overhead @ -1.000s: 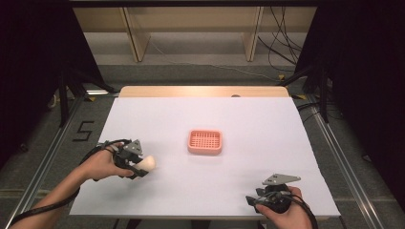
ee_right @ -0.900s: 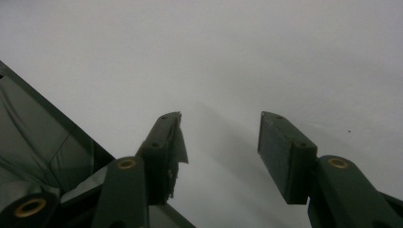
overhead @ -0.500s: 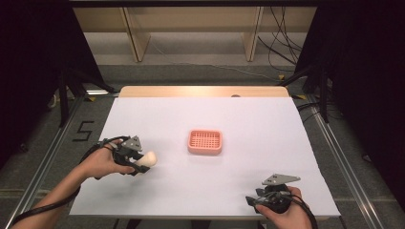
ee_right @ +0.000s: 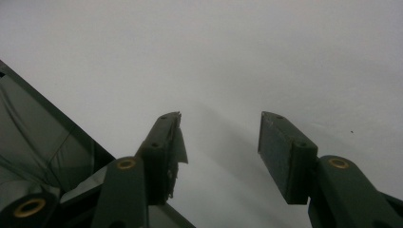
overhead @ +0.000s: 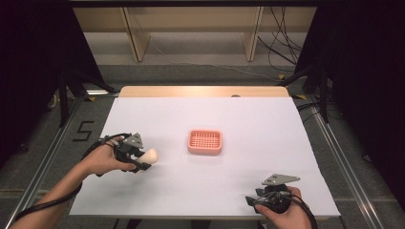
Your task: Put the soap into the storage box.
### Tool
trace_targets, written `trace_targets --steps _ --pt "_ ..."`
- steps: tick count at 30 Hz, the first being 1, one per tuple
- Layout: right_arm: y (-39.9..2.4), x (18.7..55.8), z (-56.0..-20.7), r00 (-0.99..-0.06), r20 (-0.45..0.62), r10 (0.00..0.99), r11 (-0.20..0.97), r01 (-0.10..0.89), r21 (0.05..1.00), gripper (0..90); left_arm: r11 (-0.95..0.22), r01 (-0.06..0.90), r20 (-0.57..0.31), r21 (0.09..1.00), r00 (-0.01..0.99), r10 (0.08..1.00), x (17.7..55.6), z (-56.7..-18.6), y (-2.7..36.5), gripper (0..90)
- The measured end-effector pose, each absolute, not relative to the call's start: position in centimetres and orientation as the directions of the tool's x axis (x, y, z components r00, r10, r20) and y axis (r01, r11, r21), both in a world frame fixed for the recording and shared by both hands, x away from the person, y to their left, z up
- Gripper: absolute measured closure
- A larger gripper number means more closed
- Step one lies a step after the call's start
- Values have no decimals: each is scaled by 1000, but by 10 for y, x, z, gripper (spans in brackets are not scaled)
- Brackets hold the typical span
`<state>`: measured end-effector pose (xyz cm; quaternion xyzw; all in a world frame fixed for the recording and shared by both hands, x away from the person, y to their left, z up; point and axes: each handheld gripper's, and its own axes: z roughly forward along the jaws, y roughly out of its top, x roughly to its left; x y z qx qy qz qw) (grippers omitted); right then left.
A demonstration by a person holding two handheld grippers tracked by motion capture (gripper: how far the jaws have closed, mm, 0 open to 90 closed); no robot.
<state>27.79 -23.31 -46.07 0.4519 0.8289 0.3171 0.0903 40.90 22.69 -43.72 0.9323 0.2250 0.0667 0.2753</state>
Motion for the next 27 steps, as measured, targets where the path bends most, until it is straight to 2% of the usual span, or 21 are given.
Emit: trace_targets --steps 1,8,9,14,16,18,27 --pt "-234 280 -464 -607 153 779 395 666 633 498 -750 381 1 541 891 453 409 -437 226 496" --pt "-234 280 -464 -606 164 778 387 668 636 497 -754 371 5 542 896 445 411 -435 222 496" --pt "-233 279 -464 -595 192 781 363 682 635 497 -760 358 12 542 901 434 412 -435 222 496" --pt "-233 279 -464 -592 194 782 362 685 632 497 -758 362 11 543 899 437 413 -434 219 496" --pt "-232 279 -467 -574 145 806 353 664 659 496 -765 350 19 541 904 427 414 -434 218 496" --pt "-231 278 -466 -569 169 805 340 675 655 494 -758 365 6 541 899 437 415 -433 217 496" --pt "-232 279 -467 -575 157 803 346 664 663 492 -760 355 14 545 902 431 419 -431 215 496"
